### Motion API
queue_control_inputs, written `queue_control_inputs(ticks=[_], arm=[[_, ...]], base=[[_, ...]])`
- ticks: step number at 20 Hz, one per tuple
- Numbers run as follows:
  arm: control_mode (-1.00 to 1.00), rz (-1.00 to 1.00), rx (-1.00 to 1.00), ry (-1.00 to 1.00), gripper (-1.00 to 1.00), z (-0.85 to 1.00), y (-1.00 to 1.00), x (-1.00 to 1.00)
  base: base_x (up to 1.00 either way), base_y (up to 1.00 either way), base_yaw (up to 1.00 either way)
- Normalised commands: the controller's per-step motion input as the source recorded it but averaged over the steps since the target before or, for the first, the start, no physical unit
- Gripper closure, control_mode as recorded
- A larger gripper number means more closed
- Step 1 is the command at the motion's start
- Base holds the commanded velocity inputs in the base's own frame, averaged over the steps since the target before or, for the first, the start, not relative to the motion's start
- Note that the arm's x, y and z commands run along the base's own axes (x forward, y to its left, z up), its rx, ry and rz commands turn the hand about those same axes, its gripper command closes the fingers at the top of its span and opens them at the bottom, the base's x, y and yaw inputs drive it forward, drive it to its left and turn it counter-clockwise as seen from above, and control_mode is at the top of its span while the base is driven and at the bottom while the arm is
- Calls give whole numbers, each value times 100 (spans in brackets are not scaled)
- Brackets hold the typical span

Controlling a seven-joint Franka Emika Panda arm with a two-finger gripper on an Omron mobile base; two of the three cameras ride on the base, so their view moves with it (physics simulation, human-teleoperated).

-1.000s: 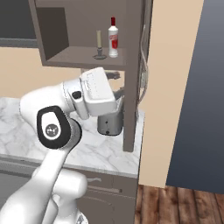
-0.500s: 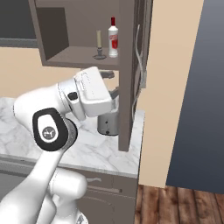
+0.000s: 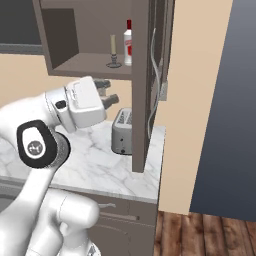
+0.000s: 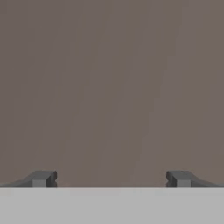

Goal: Get the candle and the liquor from the cabinet and move them to the dining counter.

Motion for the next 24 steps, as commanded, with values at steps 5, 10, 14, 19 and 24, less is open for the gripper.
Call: queue_control_inputs(ticks=[5,10,14,19,24], arm=[[-100,9,0,11,-100,17,45,0],[-100,9,2,12,-100,44,41,0],[-100,10,6,13,-100,51,31,0],[-100,9,11,4,-100,19,22,0],[-100,6,22,0,-100,0,12,0]], base=[[0,0,0],[0,0,0],[0,0,0],[0,0,0],[0,0,0]])
